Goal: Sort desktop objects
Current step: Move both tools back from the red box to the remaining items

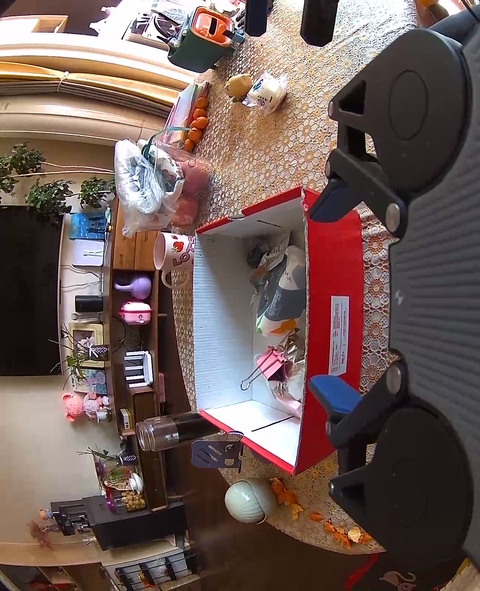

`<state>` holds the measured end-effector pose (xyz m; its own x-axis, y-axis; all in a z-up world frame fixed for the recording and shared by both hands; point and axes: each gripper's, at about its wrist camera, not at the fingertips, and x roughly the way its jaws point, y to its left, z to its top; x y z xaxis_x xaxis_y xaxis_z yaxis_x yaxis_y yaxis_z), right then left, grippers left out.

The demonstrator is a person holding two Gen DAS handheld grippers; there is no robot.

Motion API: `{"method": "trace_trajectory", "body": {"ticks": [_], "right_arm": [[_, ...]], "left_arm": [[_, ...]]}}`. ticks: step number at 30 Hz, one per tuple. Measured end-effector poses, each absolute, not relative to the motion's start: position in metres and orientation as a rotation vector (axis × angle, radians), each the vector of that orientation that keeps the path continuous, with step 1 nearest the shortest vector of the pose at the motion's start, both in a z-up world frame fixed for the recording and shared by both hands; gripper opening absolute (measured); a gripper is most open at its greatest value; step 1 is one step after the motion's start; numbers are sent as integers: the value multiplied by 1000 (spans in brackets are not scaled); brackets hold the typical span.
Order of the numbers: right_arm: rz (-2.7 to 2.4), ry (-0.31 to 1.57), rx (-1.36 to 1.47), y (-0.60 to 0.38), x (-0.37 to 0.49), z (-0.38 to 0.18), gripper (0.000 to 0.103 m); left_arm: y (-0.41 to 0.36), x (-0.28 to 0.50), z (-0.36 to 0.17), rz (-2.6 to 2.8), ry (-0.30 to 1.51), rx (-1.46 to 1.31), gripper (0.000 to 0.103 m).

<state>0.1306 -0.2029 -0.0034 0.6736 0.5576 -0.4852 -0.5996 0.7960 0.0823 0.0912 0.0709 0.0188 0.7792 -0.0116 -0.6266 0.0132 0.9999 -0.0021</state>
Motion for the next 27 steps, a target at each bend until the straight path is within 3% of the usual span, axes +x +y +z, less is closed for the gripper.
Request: {"method": "trace_trajectory", "body": {"ticks": [4, 8, 27], "right_arm": [[607, 513, -83, -234, 122, -10, 96], [545, 525, -56, -267, 121, -20, 96], [160, 625, 25, -425, 193, -67, 96]], "left_arm": [[49, 87, 17, -34, 681, 22, 90], [19, 88, 11, -74, 660, 74, 101], [-143, 162, -36, -427, 639, 195, 103]]}}
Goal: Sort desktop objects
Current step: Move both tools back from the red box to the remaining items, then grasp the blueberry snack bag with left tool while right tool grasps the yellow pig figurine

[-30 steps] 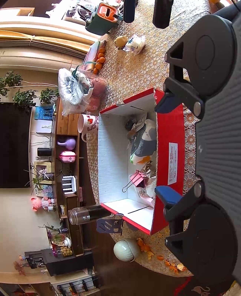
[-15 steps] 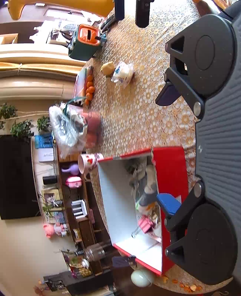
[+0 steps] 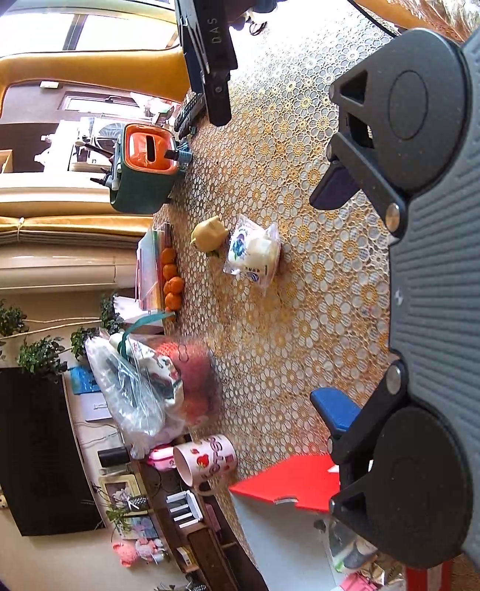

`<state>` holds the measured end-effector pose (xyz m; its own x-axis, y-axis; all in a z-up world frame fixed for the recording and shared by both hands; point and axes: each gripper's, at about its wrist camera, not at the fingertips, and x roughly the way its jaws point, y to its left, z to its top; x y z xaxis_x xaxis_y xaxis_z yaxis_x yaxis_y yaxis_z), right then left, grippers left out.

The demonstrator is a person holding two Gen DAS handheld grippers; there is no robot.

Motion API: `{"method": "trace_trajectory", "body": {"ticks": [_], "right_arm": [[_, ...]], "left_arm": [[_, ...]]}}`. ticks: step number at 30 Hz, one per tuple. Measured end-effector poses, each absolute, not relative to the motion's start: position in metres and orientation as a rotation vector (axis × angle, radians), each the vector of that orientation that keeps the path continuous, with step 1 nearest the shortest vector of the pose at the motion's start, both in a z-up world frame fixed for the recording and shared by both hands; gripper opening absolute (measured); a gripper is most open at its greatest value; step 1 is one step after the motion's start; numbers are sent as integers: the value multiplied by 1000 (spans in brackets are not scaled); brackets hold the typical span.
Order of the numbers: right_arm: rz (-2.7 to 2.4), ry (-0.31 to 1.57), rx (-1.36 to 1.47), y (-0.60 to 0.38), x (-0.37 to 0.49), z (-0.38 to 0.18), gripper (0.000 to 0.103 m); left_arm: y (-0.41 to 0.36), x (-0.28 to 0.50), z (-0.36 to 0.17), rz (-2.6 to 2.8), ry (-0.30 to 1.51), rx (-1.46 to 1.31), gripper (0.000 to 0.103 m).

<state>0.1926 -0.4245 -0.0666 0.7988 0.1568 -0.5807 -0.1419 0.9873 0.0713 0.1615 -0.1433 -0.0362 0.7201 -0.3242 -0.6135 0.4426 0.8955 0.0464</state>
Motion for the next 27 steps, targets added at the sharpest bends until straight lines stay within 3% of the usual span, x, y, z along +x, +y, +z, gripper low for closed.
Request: {"method": "trace_trajectory", "body": {"ticks": [27], "right_arm": [[63, 761, 22, -411, 386, -131, 94]], "left_arm": [[-248, 309, -108, -553, 701, 333, 103]]}}
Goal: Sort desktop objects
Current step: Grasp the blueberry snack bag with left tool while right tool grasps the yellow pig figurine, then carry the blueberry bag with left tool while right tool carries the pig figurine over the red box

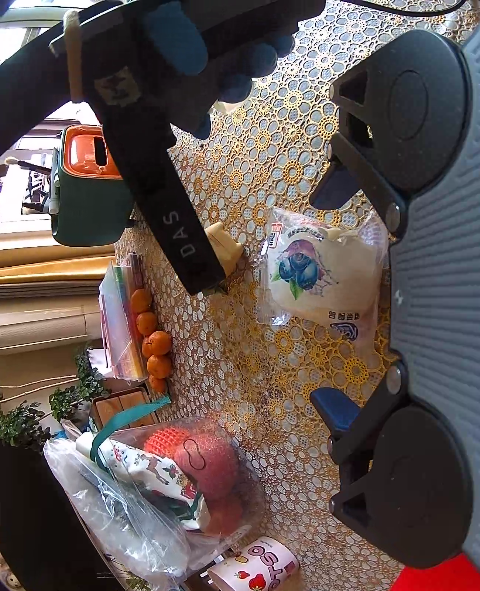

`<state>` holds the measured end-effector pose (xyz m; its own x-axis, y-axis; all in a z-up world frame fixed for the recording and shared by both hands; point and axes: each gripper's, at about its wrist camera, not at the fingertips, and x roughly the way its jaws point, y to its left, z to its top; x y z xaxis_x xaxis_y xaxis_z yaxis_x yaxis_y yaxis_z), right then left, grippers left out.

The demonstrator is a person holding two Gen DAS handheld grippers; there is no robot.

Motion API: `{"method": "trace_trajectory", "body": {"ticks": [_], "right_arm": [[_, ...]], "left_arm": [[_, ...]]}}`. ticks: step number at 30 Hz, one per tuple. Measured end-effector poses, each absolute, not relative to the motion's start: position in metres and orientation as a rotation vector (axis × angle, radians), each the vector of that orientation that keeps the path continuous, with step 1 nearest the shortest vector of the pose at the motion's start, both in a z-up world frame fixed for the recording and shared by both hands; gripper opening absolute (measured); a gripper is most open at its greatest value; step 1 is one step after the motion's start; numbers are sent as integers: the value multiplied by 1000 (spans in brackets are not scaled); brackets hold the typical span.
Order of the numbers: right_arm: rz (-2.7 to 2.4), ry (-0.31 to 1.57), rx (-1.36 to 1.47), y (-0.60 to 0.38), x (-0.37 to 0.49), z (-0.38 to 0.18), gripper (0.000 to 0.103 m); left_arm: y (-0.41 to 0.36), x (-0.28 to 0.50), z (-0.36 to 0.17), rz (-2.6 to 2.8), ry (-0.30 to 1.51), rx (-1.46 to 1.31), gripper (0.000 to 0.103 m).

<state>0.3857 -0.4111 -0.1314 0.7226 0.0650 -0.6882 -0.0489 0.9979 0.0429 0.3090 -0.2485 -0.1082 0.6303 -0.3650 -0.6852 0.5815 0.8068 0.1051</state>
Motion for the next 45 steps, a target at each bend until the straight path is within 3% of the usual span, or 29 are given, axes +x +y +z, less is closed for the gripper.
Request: {"method": "trace_trajectory", "body": {"ticks": [5, 14, 16, 18, 21, 22, 27, 45], "right_arm": [[46, 785, 37, -412, 407, -142, 92], [41, 818, 54, -412, 423, -151, 75], [44, 827, 62, -411, 423, -152, 68], [45, 836, 62, -410, 424, -153, 60], [44, 847, 64, -409, 424, -154, 52], [45, 847, 64, -408, 424, -154, 50], [43, 851, 70, -407, 420, -151, 48], [111, 818, 55, -396, 334, -105, 47]], "left_arm": [[-253, 317, -113, -553, 706, 313, 103], [-258, 319, -119, -591, 689, 318, 101], [-258, 319, -119, -598, 693, 313, 95], [-259, 318, -119, -604, 695, 316, 78], [-260, 315, -117, -622, 696, 318, 62], [-260, 313, -116, -617, 690, 324, 62], [-258, 310, -112, -597, 699, 314, 53], [-221, 246, -62, -565, 723, 224, 49]]}}
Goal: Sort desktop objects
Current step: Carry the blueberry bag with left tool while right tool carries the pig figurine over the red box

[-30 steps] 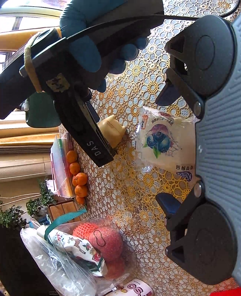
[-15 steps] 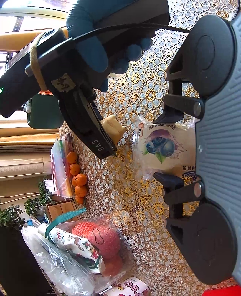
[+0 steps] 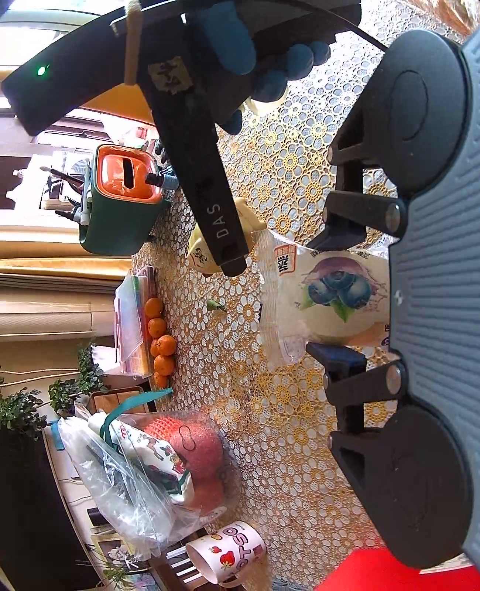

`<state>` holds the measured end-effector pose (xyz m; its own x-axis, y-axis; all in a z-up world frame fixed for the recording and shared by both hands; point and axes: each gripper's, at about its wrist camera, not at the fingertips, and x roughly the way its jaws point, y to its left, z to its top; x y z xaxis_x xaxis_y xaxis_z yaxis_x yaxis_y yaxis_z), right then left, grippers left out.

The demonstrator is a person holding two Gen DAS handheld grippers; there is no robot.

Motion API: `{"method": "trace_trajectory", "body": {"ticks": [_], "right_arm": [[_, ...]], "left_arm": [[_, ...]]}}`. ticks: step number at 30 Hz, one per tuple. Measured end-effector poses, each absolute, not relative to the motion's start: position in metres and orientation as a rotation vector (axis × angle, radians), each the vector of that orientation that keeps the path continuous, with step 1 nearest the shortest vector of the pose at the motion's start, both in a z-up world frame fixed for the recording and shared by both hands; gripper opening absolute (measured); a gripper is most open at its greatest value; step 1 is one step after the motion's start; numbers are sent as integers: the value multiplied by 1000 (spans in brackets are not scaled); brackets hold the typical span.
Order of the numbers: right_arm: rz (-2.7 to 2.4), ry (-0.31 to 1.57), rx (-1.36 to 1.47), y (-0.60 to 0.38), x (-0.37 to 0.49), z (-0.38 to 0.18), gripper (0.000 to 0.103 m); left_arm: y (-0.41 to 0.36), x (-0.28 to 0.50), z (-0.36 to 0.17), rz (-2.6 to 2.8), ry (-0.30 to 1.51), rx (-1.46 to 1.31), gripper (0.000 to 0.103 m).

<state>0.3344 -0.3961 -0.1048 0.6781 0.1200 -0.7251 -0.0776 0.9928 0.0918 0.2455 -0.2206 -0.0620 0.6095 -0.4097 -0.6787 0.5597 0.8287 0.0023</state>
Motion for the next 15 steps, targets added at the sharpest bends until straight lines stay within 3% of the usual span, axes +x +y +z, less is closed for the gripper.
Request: {"method": "trace_trajectory", "body": {"ticks": [15], "right_arm": [[183, 771, 24, -361, 244, -49, 47]], "left_arm": [[-158, 174, -9, -507, 726, 159, 49]]}}
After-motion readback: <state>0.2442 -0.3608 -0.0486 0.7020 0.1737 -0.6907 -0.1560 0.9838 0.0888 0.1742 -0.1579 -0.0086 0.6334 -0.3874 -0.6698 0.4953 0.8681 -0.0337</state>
